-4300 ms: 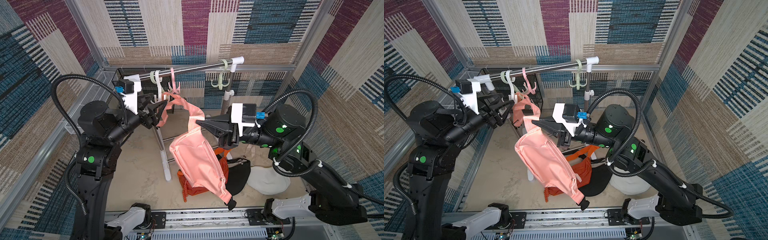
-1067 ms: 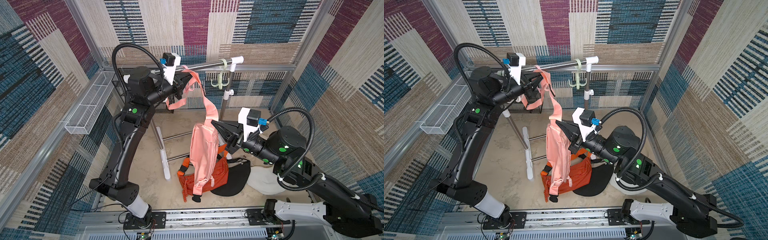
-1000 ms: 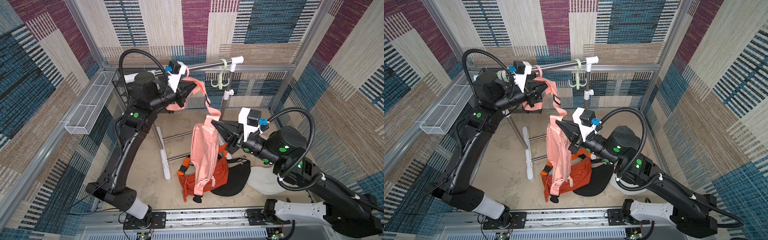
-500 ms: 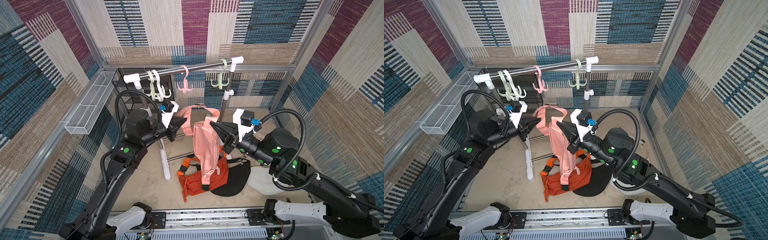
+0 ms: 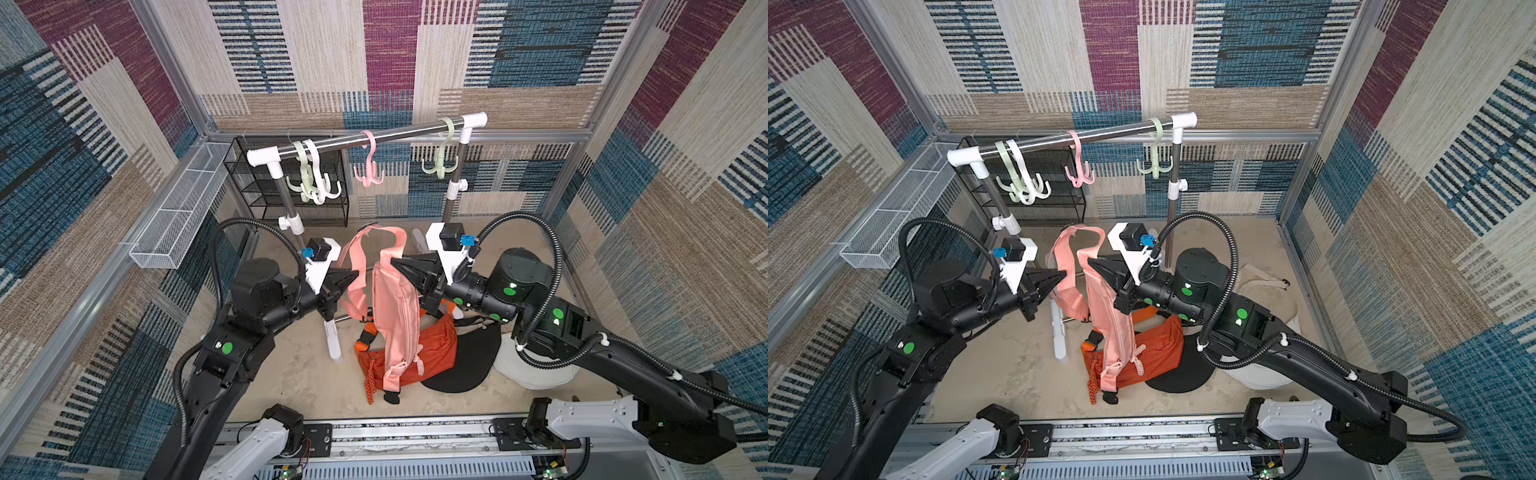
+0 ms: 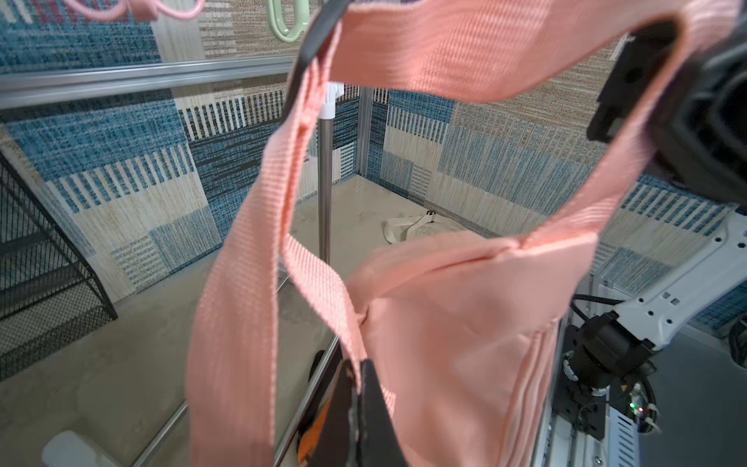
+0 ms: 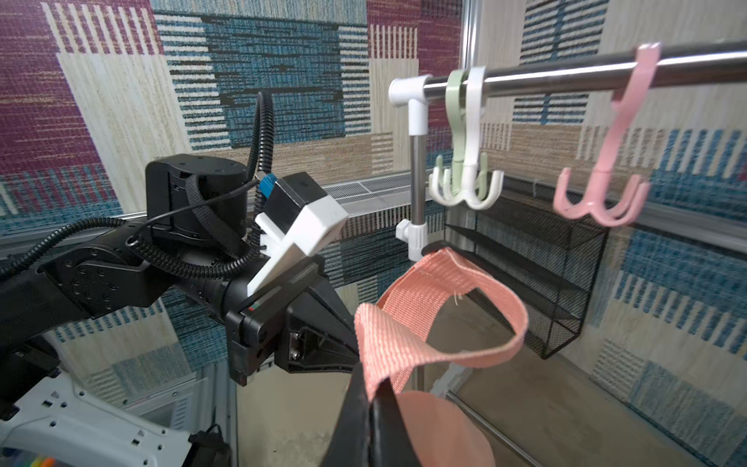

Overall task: Take the bag off the hook
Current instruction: Place the bag inside the bag.

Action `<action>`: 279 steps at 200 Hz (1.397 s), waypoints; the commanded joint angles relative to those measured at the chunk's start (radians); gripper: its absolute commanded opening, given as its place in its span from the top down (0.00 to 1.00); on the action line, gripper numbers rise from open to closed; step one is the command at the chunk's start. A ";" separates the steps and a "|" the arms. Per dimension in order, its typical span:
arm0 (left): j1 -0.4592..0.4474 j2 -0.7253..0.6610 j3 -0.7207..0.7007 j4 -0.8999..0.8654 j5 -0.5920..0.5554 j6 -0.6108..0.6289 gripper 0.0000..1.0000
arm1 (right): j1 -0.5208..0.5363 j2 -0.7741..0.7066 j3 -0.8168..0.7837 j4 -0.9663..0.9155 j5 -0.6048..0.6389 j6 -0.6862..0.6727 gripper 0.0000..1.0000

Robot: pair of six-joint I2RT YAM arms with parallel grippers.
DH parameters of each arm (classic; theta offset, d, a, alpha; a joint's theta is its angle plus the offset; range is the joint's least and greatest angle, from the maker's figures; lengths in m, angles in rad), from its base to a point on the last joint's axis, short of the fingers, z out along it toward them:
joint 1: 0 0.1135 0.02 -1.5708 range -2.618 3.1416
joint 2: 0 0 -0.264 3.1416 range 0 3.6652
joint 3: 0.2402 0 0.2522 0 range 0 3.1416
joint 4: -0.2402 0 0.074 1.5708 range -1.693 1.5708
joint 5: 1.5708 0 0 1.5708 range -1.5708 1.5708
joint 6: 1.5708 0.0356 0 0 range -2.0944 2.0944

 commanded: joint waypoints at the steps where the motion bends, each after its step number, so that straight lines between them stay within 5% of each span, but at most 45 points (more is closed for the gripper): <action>1: -0.001 -0.107 -0.099 -0.075 -0.148 -0.118 0.82 | 0.000 0.052 -0.019 0.049 -0.119 0.130 1.00; 17: -0.001 -0.192 -0.163 -0.102 -0.272 -0.172 0.48 | -0.001 0.152 0.015 0.002 -0.089 0.204 1.00; 32: -0.001 -0.250 -0.194 -0.119 -0.391 -0.210 0.34 | -0.001 0.248 0.046 -0.051 -0.055 0.257 1.00; 91: -0.001 -0.257 -0.172 -0.125 -0.480 -0.183 0.33 | -0.015 0.381 -0.113 -0.027 0.094 0.371 1.00; 156: 0.000 -0.194 -0.179 -0.075 -0.438 -0.207 0.34 | -0.073 0.227 -0.374 -0.107 0.195 0.536 1.00; 183: 0.000 -0.175 -0.191 -0.058 -0.444 -0.233 0.34 | -0.100 0.158 -0.403 -0.119 0.214 0.549 0.48; 196: -0.001 -0.165 -0.184 -0.059 -0.474 -0.253 0.34 | -0.108 0.135 -0.373 -0.153 0.254 0.546 0.33; 279: 0.001 -0.136 -0.150 -0.157 -0.916 -0.314 0.34 | -0.313 -0.096 -0.343 -0.279 0.368 0.503 0.15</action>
